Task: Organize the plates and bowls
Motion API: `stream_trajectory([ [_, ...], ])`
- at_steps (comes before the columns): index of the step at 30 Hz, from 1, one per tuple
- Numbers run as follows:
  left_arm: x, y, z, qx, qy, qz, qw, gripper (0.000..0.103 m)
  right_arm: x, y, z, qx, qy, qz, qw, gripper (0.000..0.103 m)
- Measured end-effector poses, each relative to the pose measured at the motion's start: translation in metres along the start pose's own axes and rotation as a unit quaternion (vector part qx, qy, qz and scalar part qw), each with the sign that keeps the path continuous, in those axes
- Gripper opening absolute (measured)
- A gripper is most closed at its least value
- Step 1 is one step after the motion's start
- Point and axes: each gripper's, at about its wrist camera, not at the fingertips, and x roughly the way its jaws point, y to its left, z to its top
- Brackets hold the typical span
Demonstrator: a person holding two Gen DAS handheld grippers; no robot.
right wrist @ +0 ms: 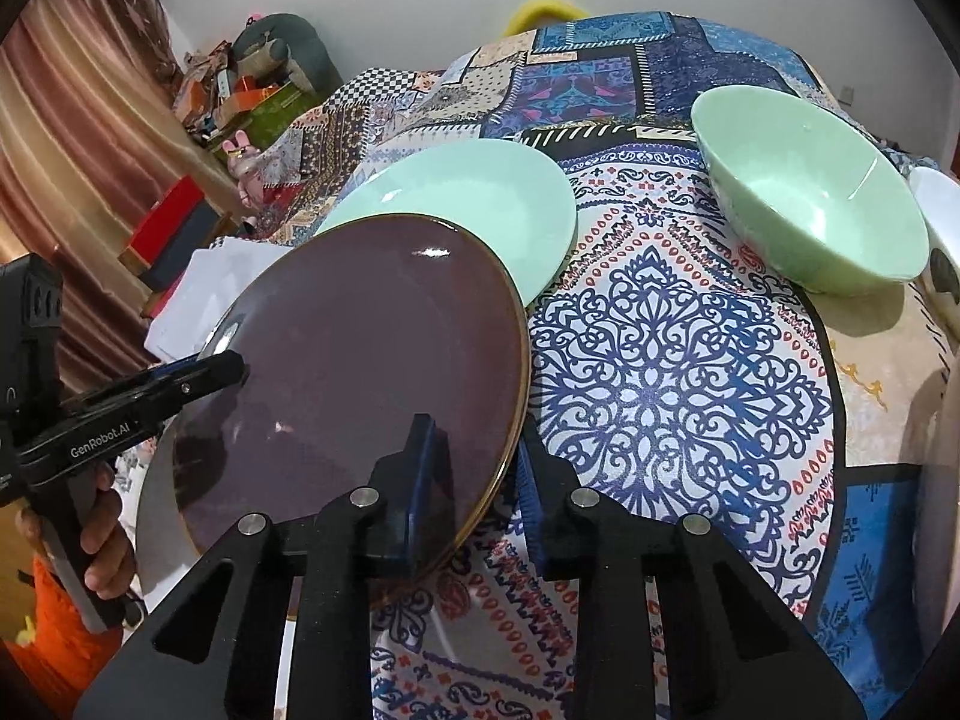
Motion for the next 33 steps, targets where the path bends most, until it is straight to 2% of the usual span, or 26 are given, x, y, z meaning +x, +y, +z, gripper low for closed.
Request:
stream_trajectory([
  [16, 0.000, -0.008, 0.001, 0.023, -0.005, -0.014, 0.9996, 0.031, -0.006, -0.002, -0.002, 0.006, -0.011, 0.000, 1.000, 0.023],
  [23, 0.001, -0.009, 0.000, 0.019, -0.006, -0.023, 0.9995, 0.031, -0.012, -0.003, -0.003, 0.002, -0.022, 0.000, 1.000, 0.023],
  [33, -0.007, -0.016, -0.004, 0.022, -0.016, -0.015, 0.9995, 0.031, -0.019, -0.001, -0.006, -0.015, -0.036, -0.002, 0.999, 0.023],
])
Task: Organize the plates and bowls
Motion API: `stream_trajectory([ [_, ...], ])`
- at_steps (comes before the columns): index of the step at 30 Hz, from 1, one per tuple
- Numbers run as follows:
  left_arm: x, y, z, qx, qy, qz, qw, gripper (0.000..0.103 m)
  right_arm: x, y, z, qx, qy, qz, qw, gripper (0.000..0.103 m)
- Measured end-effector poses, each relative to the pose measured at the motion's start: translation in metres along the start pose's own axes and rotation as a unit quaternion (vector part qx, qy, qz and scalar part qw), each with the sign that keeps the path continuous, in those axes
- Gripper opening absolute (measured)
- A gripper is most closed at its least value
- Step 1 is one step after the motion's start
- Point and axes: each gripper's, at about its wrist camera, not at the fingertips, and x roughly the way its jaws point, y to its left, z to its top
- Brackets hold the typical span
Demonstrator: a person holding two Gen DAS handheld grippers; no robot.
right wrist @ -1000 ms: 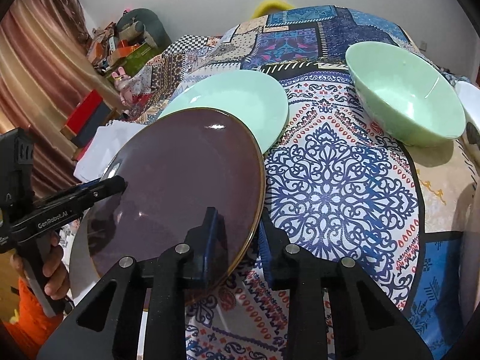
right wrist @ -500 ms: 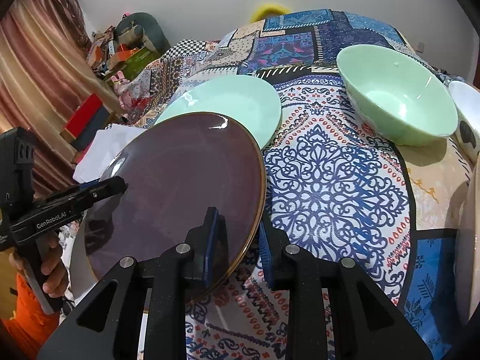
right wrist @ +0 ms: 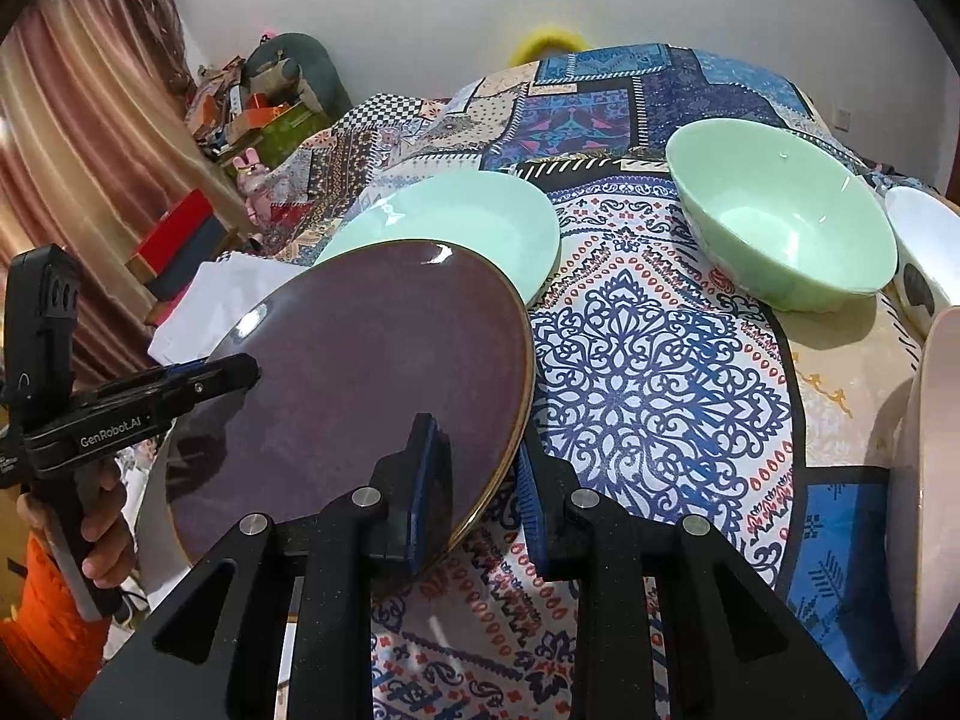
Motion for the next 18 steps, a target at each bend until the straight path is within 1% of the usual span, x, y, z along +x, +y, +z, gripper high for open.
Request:
stream_trajectory([
  [10, -0.018, -0.018, 0.000, 0.009, -0.012, -0.007, 0.9999, 0.031, -0.019, -0.003, -0.003, 0.005, -0.013, 0.000, 1.000, 0.023],
  [18, -0.035, -0.043, 0.000, 0.025, -0.021, -0.011, 0.9994, 0.030, -0.044, -0.007, -0.006, 0.005, -0.031, -0.004, 1.000, 0.023],
])
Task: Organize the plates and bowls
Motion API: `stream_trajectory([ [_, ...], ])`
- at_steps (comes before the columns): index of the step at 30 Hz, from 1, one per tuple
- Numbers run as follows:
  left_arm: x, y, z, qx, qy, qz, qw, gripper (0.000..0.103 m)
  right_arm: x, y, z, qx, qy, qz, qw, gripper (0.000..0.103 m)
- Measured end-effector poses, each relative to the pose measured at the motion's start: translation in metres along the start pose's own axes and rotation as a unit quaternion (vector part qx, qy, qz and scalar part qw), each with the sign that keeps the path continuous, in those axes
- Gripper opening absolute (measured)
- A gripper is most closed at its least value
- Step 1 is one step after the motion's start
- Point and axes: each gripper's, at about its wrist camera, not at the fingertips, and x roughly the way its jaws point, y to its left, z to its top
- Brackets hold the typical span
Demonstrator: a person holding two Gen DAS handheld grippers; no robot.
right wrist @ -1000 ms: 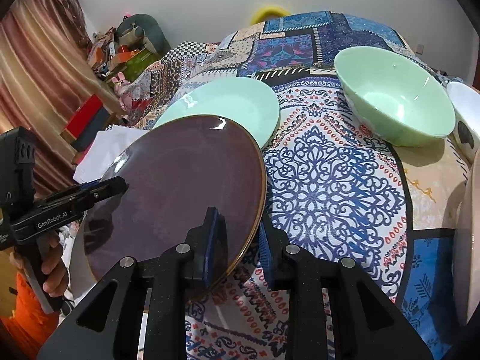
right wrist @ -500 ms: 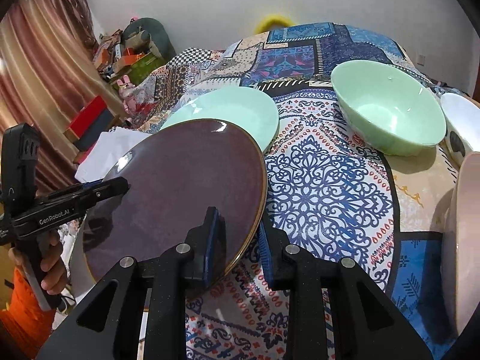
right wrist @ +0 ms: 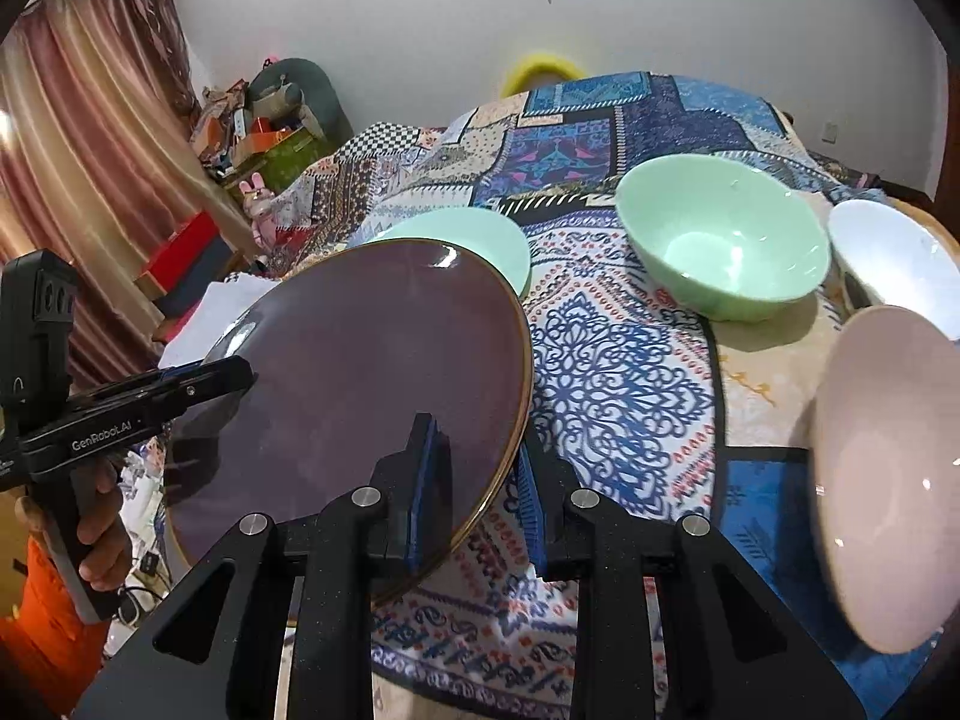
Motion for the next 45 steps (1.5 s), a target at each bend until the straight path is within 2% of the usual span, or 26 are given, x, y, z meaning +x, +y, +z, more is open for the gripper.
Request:
stream_trajectory([
  [11, -0.013, -0.040, -0.007, 0.018, 0.006, -0.008, 0.9998, 0.031, -0.030, -0.015, -0.010, 0.011, -0.014, -0.007, 1.000, 0.023],
  [20, -0.010, -0.072, -0.022, 0.024, 0.028, -0.018, 0.9992, 0.030, -0.049, -0.034, -0.023, 0.021, -0.017, -0.016, 0.999, 0.023],
  [27, -0.001, -0.094, -0.036, 0.034, 0.048, -0.017, 0.9981, 0.030, -0.056, -0.049, -0.039, 0.033, -0.009, -0.021, 0.999, 0.023],
  [45, 0.042, -0.115, -0.054, 0.038, 0.095, -0.019, 0.9946, 0.030, -0.048, -0.088, -0.065, 0.063, 0.020, -0.034, 0.997, 0.023],
])
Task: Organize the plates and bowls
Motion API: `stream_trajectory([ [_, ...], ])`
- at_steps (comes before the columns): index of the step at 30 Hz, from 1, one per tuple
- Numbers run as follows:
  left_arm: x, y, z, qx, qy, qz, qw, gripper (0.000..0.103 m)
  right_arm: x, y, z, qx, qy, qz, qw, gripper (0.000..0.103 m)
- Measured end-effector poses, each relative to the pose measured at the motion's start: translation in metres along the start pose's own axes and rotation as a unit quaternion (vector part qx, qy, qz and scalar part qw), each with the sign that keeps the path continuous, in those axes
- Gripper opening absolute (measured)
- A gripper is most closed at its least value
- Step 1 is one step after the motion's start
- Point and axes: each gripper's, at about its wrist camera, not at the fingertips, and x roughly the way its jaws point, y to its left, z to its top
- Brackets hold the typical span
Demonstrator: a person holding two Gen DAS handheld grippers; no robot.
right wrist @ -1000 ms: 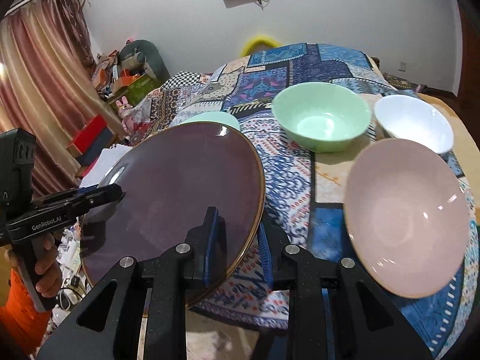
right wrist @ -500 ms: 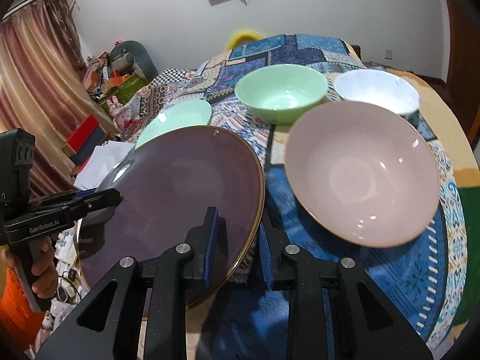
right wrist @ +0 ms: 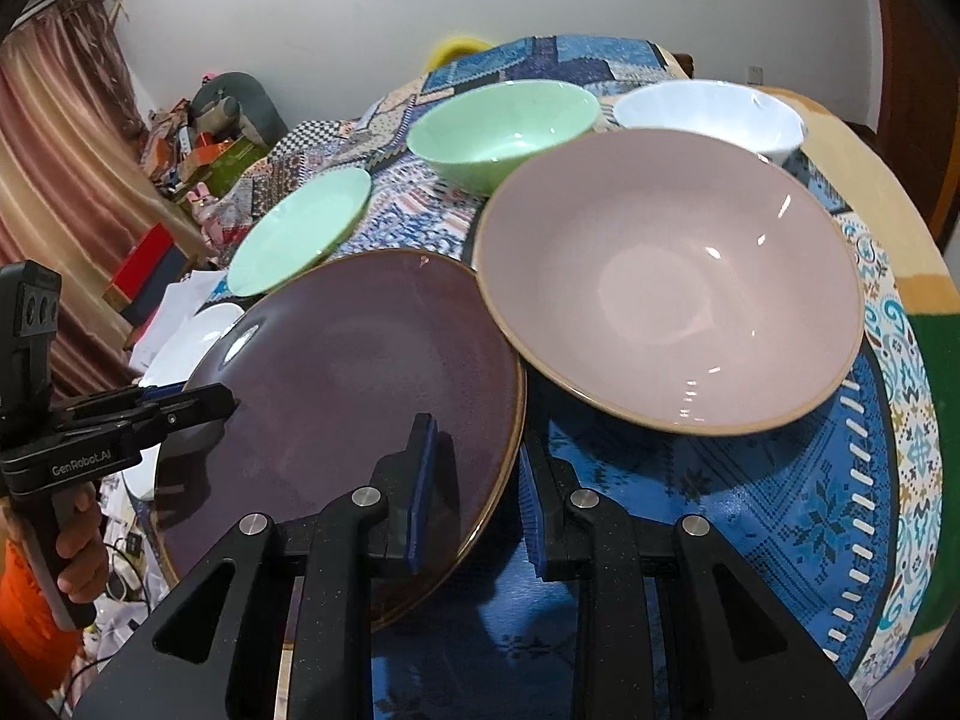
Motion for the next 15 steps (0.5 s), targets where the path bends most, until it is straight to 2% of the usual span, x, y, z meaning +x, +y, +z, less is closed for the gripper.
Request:
stream_trajectory([
  [8, 0.013, 0.005, 0.004, -0.002, 0.009, 0.021, 0.9997, 0.030, 0.007, -0.002, 0.000, 0.001, 0.006, -0.005, 1.000, 0.023],
  [15, 0.017, 0.008, 0.006, -0.006, 0.012, 0.017, 0.9998, 0.030, 0.012, -0.005, 0.003, 0.004, 0.012, -0.008, 1.000, 0.023],
])
